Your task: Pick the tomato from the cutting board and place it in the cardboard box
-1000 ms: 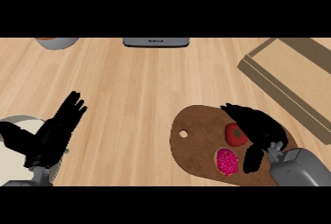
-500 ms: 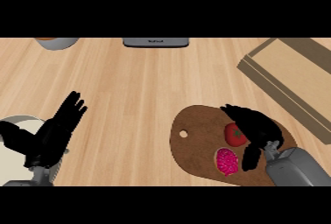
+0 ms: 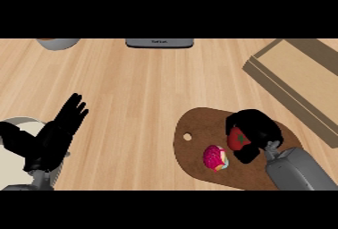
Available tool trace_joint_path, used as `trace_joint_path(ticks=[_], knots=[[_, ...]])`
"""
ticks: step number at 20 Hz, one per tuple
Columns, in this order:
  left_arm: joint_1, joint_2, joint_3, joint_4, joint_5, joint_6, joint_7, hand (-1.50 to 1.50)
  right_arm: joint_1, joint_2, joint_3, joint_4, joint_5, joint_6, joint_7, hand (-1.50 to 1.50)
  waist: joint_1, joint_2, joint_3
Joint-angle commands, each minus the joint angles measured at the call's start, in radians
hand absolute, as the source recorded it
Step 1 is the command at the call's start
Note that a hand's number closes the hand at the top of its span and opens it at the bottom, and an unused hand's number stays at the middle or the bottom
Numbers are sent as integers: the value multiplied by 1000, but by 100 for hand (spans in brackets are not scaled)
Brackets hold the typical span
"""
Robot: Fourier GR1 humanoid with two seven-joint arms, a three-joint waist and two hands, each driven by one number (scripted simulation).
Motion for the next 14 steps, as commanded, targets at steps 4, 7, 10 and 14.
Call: trace_joint_path(ticks=[4,7,10,14], knots=[[-23,74,111,7,-5,-21,-32,0,-7,1,-28,60,42,-62,-97,150,4,-8,12],[-20,40,61,-20,-36,18,-11,0,-152,11,-110,256,32,-44,-117,150,19,-4,13],[-56,63,89,8,-24,1,-18,0,-231,35,-139,426,53,-88,-145,150,31,2,13],[21,96,120,-54,22,-52,-23,0,-248,53,-147,460,93,-149,-154,150,26,-5,13]])
